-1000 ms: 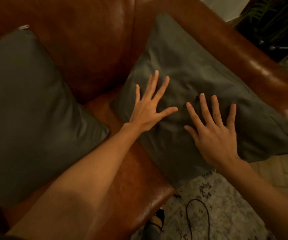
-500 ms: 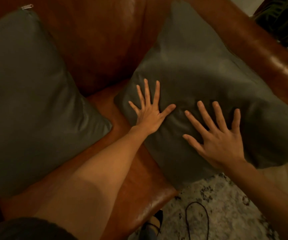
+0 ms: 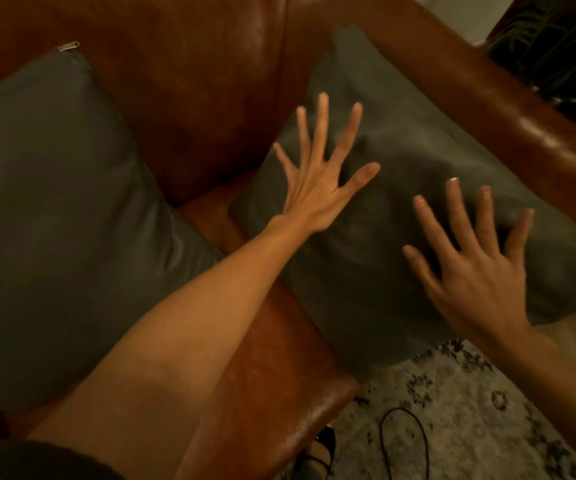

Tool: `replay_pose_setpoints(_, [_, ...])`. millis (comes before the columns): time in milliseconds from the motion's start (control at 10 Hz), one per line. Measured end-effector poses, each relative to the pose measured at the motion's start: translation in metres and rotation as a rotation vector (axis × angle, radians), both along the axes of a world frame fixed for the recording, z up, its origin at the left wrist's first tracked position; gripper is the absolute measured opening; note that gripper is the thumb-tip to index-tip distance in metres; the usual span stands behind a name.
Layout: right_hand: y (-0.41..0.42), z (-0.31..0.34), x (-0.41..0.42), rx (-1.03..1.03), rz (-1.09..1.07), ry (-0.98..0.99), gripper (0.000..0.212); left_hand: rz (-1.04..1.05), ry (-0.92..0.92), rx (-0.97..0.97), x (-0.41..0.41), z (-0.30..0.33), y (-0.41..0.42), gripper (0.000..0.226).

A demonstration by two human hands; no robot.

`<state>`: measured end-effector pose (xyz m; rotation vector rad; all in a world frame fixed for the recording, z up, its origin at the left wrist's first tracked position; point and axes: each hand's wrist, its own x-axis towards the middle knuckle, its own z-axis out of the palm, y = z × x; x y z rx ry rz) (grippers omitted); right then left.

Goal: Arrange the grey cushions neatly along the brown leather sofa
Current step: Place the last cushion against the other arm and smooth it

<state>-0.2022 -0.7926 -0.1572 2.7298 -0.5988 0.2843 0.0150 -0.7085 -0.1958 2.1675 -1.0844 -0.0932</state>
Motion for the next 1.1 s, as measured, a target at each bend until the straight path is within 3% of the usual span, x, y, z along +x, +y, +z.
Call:
replay_pose_setpoints(200, [-0.035, 0.015, -0.012, 0.035, -0.108, 0.059, 0.071, -0.024, -0.069, 0.051, 0.001, 0.011, -0.041, 0.073])
replay_pose_setpoints(500, [-0.046, 0.0, -0.011, 0.0, -0.06, 0.0, 0.068, -0.014, -0.122, 0.098, 0.002, 0.0, -0.05, 0.07])
replay_pose_setpoints(700, [-0.045, 0.004, -0.013, 0.085, -0.066, 0.003, 0.067, -0.075, -0.086, 0.122, 0.007, 0.012, -0.039, 0.067])
replay_pose_setpoints(900, [-0.036, 0.015, -0.014, 0.174, -0.009, -0.135, 0.049, -0.095, -0.013, 0.086, 0.013, 0.029, -0.007, 0.062])
replay_pose_setpoints(1100, [-0.024, 0.033, -0.006, 0.271, 0.041, -0.227, 0.04, -0.009, -0.127, 0.24, 0.009, 0.035, 0.045, 0.045])
